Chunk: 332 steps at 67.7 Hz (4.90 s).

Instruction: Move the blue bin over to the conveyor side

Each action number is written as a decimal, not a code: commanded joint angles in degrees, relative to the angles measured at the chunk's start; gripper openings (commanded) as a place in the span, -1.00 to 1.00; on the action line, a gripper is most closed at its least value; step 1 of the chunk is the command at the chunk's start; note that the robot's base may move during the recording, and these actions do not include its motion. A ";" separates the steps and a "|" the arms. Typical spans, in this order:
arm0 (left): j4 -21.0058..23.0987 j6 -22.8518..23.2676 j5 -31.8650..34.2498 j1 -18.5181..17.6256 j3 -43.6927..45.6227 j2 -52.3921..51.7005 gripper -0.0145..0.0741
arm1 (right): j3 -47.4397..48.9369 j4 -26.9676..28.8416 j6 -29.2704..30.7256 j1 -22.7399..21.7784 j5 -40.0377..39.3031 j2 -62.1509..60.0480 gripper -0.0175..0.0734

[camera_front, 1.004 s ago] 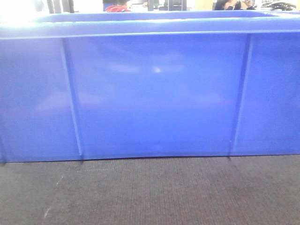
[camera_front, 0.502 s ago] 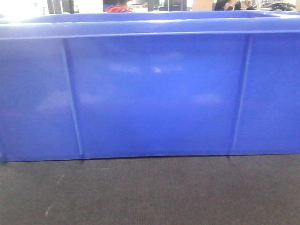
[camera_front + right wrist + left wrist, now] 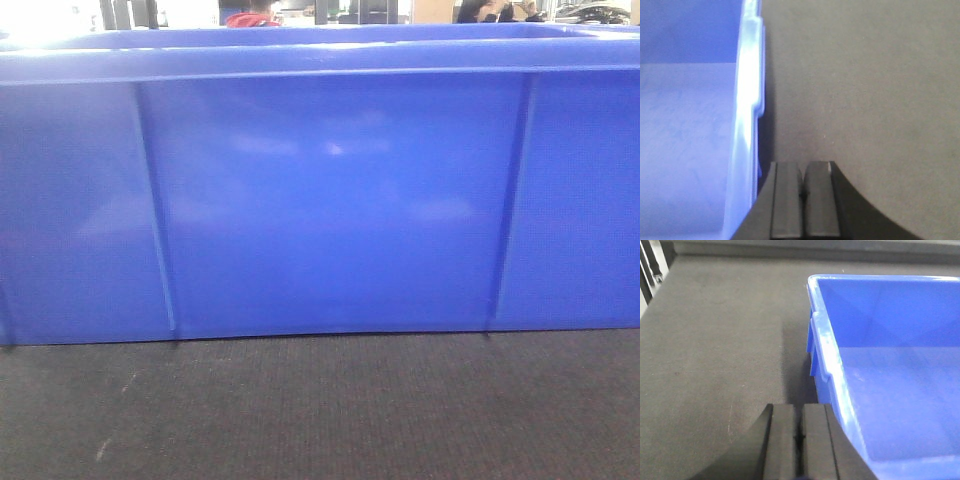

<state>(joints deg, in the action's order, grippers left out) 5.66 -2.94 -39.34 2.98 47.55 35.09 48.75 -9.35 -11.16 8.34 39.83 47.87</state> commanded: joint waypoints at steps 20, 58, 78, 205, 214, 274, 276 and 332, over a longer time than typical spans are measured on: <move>-0.23 -0.03 6.45 0.08 -17.94 -20.24 -0.71 | -19.55 -0.34 0.22 -0.25 -11.55 -29.94 -0.81; -0.35 -0.03 9.19 0.08 -20.12 -29.55 -0.71 | -21.41 -0.34 0.36 -0.25 -13.02 -47.21 -0.81; -0.35 -0.03 9.19 0.08 -20.12 -29.55 -0.71 | -21.41 -0.34 0.36 -0.25 -13.12 -47.21 -0.81; -1.03 -0.03 37.52 -2.02 -47.55 -35.09 -0.71 | -21.41 -0.34 0.36 -0.25 -13.36 -47.25 -0.81; -1.03 -0.03 37.52 -2.02 -47.55 -35.09 -0.71 | -21.41 -0.34 0.36 -0.25 -13.63 -47.25 -0.81; -1.03 -0.03 37.64 -2.02 -47.55 -35.09 -0.71 | -48.75 13.35 10.37 -6.82 -40.76 -47.87 -0.81; -1.03 -0.03 37.64 -2.02 -47.55 -35.09 -0.71 | -48.75 13.65 10.50 -6.80 -38.24 -47.87 -0.81; -1.03 -0.03 37.75 -2.02 -47.55 -35.09 -0.71 | -48.75 13.65 10.82 -6.80 -36.88 -47.87 -0.81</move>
<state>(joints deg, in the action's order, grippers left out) 4.82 -3.04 -2.72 1.29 -0.07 0.25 0.00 4.19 -0.76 1.70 3.80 0.24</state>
